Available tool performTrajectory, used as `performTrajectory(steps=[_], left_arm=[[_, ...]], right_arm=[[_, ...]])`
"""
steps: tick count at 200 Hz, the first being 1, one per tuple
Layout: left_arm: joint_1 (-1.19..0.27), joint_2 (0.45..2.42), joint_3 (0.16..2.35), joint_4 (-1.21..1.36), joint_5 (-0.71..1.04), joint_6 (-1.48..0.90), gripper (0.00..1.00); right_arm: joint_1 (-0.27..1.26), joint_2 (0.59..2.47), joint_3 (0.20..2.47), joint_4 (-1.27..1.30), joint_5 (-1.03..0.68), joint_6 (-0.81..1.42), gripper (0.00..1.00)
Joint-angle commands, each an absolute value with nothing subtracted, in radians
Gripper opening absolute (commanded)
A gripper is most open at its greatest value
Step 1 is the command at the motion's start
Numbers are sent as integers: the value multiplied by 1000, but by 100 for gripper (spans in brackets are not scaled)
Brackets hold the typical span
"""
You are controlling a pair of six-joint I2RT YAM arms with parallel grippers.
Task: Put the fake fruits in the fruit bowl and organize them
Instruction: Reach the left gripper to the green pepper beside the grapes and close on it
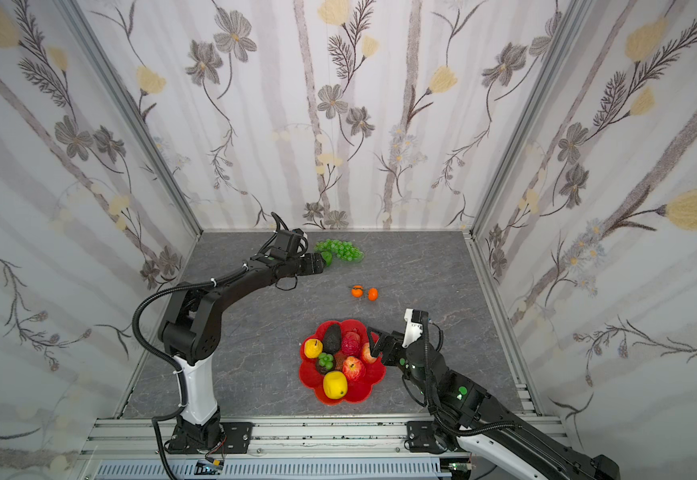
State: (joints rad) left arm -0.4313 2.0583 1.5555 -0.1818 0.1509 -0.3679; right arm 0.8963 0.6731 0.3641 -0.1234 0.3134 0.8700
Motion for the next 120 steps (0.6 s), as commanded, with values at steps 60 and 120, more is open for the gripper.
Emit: performTrajectory(steps=[60, 120], left_arm=[[-430, 2390, 1989, -421, 67, -287, 89], [-434, 2567, 2243, -549, 77, -295, 72]], right_arm=[[890, 698, 361, -100, 347, 894, 98], [881, 698, 340, -92, 359, 900, 99]])
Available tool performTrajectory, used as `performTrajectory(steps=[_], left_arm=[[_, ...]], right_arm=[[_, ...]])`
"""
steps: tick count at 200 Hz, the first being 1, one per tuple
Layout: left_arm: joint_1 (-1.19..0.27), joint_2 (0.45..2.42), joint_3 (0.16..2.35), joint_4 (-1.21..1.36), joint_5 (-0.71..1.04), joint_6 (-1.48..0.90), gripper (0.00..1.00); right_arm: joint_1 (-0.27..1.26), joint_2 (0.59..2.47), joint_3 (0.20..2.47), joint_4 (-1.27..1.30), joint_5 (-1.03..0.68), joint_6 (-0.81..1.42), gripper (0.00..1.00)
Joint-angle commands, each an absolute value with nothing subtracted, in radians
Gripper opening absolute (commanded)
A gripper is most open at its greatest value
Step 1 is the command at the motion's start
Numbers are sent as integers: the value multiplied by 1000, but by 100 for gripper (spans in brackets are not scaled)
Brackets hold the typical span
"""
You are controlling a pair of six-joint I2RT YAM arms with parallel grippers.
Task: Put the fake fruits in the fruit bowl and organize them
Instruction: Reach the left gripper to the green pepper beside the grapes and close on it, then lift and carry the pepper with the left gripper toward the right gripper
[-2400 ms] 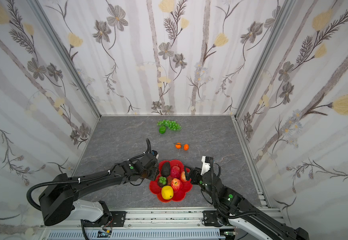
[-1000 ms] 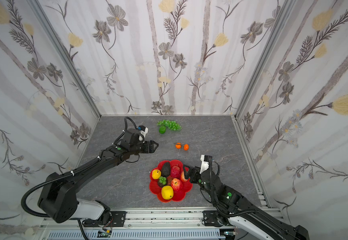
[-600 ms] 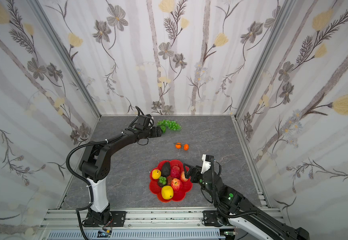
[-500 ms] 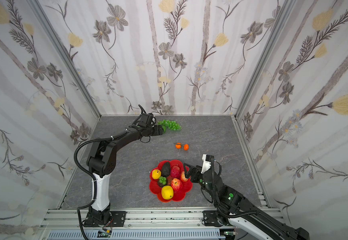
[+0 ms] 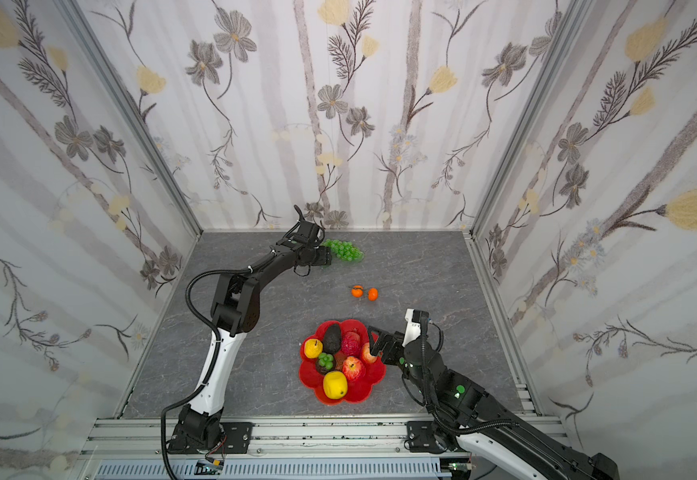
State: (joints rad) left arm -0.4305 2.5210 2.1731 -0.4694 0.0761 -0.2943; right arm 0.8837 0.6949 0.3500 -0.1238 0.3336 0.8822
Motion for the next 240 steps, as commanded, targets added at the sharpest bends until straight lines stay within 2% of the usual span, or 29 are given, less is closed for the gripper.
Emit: performTrajectory(steps=[1, 57, 114, 195, 240], left_arm=[[-434, 2569, 2246, -550, 78, -295, 72], [-439, 2619, 2322, -586, 80, -296, 52], [-443, 2531, 2228, -547, 93, -292, 46], [-489, 1997, 1510, -138, 154, -255, 44], [-571, 1681, 1111, 94, 233, -169, 42]], right_arm=[[881, 698, 340, -91, 358, 900, 99], [862, 713, 331, -68, 342, 897, 99], [853, 713, 323, -61, 328, 896, 99], [850, 692, 319, -40, 266, 917, 98], [848, 689, 335, -18, 194, 941, 98]])
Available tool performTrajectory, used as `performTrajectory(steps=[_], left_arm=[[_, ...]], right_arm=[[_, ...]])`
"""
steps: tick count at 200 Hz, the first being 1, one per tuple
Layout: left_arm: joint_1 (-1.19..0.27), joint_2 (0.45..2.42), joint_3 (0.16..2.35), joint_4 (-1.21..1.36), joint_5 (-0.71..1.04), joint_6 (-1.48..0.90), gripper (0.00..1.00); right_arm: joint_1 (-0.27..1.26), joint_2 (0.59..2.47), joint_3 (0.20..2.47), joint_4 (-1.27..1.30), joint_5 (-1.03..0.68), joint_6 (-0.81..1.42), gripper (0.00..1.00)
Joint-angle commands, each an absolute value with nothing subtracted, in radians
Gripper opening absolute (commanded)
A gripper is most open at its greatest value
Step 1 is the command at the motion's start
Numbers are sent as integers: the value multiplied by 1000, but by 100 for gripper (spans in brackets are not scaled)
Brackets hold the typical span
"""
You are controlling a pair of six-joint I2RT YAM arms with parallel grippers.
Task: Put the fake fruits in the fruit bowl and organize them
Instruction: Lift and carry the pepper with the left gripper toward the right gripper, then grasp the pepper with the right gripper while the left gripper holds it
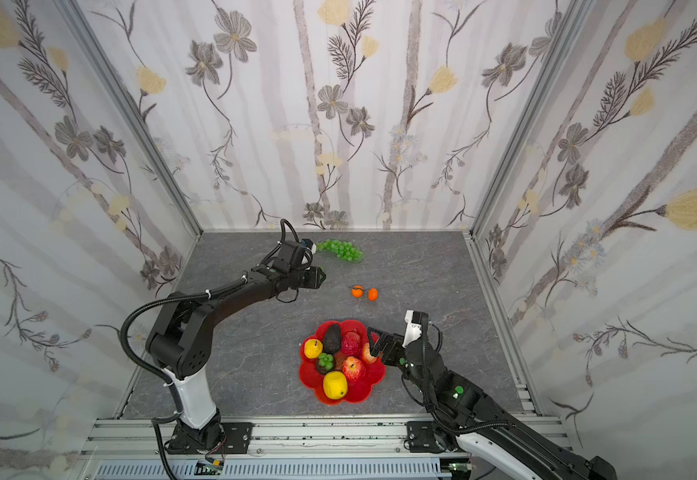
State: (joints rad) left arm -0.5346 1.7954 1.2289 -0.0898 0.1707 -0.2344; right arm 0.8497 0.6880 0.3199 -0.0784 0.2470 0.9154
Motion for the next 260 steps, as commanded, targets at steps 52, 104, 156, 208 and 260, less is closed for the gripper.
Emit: performTrajectory(steps=[52, 104, 156, 208, 260], left_arm=[[-702, 1436, 860, 232, 297, -98, 41], [-855, 1264, 695, 302, 298, 15, 43], [-948, 1150, 615, 327, 292, 70, 44], [-1026, 1107, 594, 312, 271, 104, 46], [-1052, 1083, 577, 304, 255, 120, 48]], right_arm=[[853, 692, 349, 36, 105, 981, 97], [899, 706, 339, 128, 34, 1027, 96], [1003, 751, 373, 173, 46, 1048, 94], [1035, 788, 397, 191, 26, 1068, 87], [1084, 826, 401, 222, 26, 1090, 73]])
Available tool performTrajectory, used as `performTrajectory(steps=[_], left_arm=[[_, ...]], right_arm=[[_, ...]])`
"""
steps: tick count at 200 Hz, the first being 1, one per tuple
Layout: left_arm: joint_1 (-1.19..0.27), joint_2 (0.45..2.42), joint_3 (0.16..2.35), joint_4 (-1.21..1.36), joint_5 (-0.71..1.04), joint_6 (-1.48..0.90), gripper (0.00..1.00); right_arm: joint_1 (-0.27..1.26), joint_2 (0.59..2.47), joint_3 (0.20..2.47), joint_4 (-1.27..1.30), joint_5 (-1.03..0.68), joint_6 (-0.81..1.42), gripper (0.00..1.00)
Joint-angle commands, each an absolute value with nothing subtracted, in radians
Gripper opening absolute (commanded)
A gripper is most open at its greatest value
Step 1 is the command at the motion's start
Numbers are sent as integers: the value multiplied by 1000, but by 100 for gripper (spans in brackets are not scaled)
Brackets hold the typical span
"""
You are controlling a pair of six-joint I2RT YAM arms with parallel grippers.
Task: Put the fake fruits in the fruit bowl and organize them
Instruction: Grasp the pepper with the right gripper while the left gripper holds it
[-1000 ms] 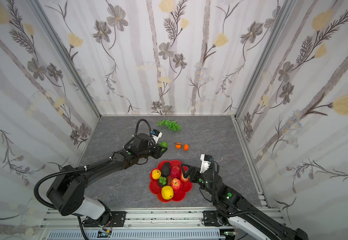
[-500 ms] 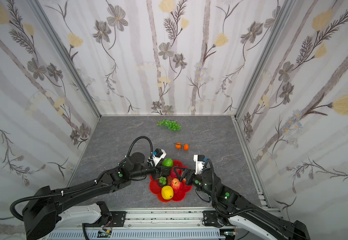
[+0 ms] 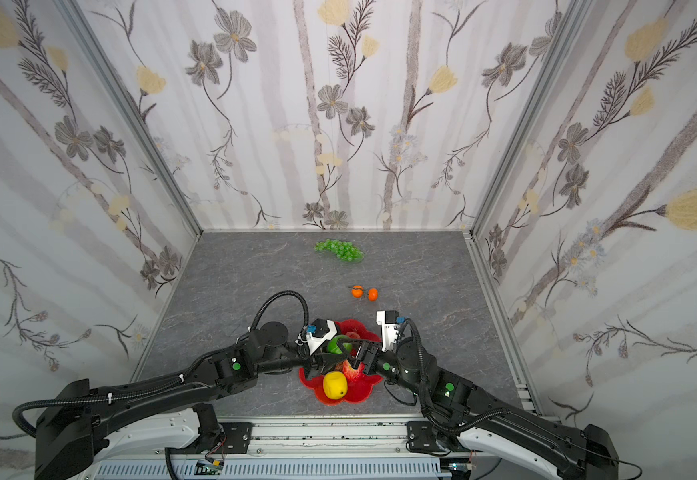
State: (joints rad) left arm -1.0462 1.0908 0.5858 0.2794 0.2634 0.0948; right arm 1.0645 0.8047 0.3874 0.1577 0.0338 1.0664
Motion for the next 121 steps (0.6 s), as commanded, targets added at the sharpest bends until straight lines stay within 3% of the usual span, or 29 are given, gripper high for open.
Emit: performTrajectory(steps=[1, 100, 121], left_arm=[[-1052, 1083, 576, 305, 255, 120, 48], [-1076, 1111, 604, 264, 257, 142, 52], [-1076, 1108, 600, 260, 245, 144, 56]], right_arm=[[1085, 827, 402, 222, 26, 1090, 73], [1134, 901, 456, 181, 69, 1037, 39], [1136, 914, 472, 154, 76, 1025, 37]])
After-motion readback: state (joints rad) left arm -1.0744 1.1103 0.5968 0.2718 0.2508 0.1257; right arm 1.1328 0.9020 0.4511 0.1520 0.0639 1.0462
